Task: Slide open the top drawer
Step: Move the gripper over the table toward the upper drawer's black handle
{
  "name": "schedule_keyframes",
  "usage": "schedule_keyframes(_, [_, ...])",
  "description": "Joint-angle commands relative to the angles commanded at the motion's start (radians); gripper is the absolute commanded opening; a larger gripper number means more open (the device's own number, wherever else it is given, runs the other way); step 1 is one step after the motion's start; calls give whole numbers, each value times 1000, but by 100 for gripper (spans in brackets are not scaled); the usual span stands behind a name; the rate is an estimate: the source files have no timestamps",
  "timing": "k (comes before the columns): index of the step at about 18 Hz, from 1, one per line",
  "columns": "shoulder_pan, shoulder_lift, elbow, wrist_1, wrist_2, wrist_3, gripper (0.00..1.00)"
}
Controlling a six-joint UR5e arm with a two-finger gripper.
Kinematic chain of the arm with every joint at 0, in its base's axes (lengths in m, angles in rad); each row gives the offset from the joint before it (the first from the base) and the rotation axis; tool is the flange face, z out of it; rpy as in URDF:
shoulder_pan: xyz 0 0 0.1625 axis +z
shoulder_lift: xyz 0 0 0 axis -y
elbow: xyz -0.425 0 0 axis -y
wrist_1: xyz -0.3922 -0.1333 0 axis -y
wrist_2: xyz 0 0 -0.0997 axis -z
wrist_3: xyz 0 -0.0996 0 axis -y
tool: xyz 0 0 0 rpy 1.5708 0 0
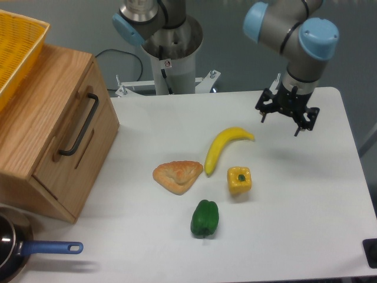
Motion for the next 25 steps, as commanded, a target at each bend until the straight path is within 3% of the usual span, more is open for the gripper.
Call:
schedule_keyframes(3, [-57, 25, -3, -39, 0, -101, 100])
schedule_keyframes(9, [-222, 45, -3, -46, -5, -305, 100])
schedule_keyframes(16, [-279, 84, 0, -66, -101, -336, 100])
schedule_keyframes(25, [-405, 131, 14, -128, -190, -581, 100])
